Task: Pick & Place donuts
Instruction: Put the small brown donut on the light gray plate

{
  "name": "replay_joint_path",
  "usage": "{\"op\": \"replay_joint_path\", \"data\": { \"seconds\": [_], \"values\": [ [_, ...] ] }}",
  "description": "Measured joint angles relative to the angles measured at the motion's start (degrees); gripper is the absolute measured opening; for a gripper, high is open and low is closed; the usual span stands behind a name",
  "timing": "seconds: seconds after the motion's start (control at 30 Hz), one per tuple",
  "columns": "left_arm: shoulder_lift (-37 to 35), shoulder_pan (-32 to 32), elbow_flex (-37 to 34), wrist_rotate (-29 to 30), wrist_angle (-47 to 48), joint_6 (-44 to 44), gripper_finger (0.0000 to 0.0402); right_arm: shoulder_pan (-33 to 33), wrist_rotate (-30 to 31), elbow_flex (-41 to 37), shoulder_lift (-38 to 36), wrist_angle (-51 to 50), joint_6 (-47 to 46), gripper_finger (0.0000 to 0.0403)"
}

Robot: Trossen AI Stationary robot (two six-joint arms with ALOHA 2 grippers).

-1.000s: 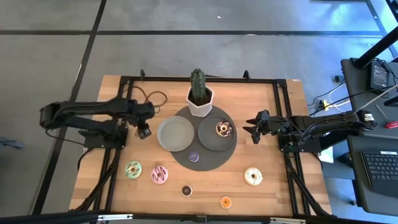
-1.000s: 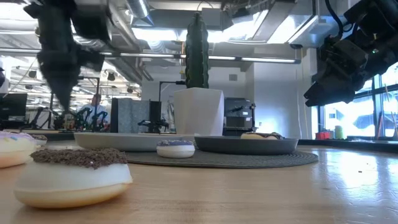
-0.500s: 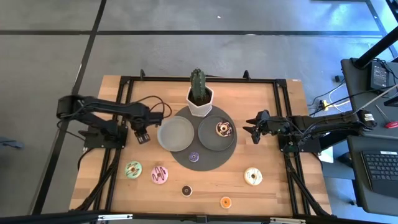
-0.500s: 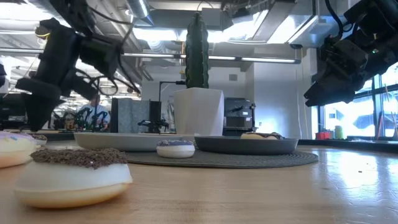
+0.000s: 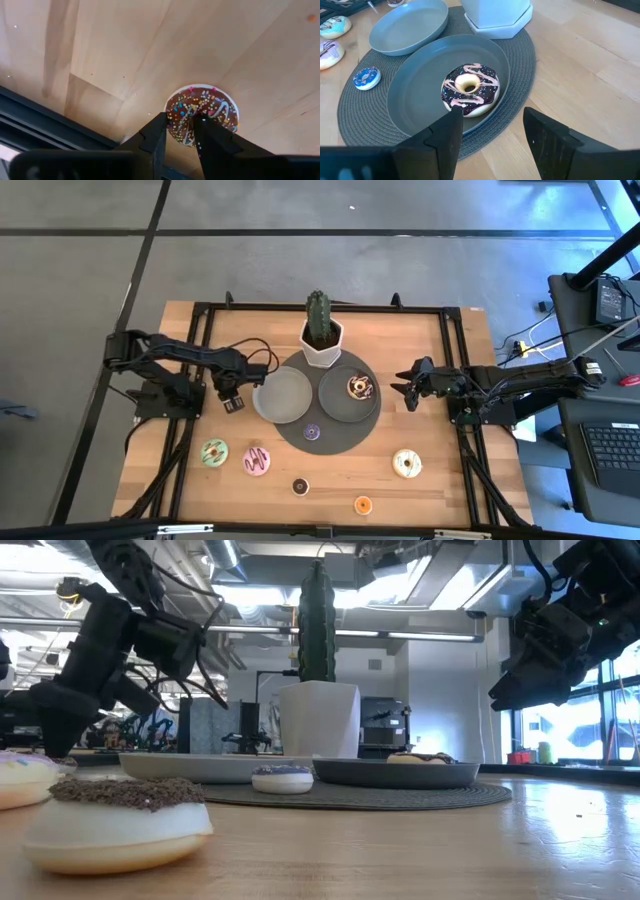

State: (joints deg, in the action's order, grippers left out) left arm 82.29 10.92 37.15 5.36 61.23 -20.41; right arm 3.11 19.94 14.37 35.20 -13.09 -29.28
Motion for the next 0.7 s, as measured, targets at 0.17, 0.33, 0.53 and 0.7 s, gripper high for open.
{"op": "replay_joint_path", "data": {
  "seconds": [0.17, 0.33, 0.53, 0.7],
  "values": [
    [0.17, 0.0, 0.0, -0.17, 0.0, 0.14, 0.0052, 0.0, 0.0, 0.0, 0.0, -0.01, 0.0, 0.0209],
    [0.15, 0.0, 0.01, -0.87, 0.61, 0.96, 0.0018, 0.02, 0.0, 0.0, 0.0, -0.01, 0.01, 0.0209],
    [0.05, 0.0, 4.81, 1.77, 8.89, 0.22, 0.0009, 0.0, 0.0, 0.0, 0.0, -0.01, 0.0, 0.0209],
    [-1.12, 0.0, 12.2, 4.09, 10.02, -1.29, 0.0017, 0.0, 0.0, 0.0, 0.0, -0.01, 0.17, 0.0209]
  ]
}}
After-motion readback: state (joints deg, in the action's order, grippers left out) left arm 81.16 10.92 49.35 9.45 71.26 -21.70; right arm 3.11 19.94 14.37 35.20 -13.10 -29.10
